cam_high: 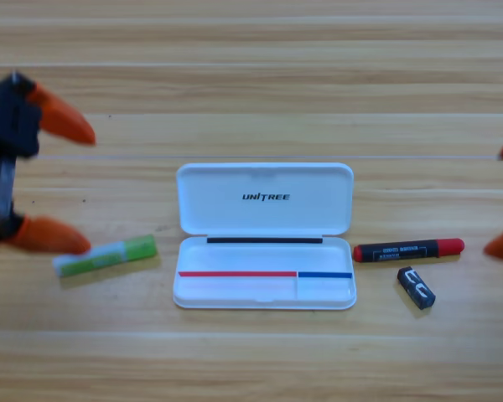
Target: Clean up eraser and pencils
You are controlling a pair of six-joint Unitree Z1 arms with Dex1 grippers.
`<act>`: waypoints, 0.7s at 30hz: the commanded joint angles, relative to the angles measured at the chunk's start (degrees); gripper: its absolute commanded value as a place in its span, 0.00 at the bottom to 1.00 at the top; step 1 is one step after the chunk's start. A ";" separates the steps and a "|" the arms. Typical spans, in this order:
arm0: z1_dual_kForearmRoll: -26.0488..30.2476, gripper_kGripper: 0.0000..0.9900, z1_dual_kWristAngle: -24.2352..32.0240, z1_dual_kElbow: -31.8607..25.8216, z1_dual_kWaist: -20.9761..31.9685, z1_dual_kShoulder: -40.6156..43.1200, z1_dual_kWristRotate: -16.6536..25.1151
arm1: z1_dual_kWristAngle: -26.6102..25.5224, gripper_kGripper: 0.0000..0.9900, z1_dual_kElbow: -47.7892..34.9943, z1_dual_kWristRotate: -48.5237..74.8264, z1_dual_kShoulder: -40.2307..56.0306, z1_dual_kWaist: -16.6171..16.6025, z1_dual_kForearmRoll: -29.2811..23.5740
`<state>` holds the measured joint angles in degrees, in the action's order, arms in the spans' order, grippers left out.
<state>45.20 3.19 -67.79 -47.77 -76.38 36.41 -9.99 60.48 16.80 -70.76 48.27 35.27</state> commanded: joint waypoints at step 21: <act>5.78 0.97 -12.86 -9.21 16.21 -32.69 5.42 | 11.48 0.99 5.53 -12.84 -34.09 0.77 5.16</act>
<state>52.64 -10.53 -79.04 -32.64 -105.03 43.69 2.33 63.78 4.32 -96.96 48.28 41.51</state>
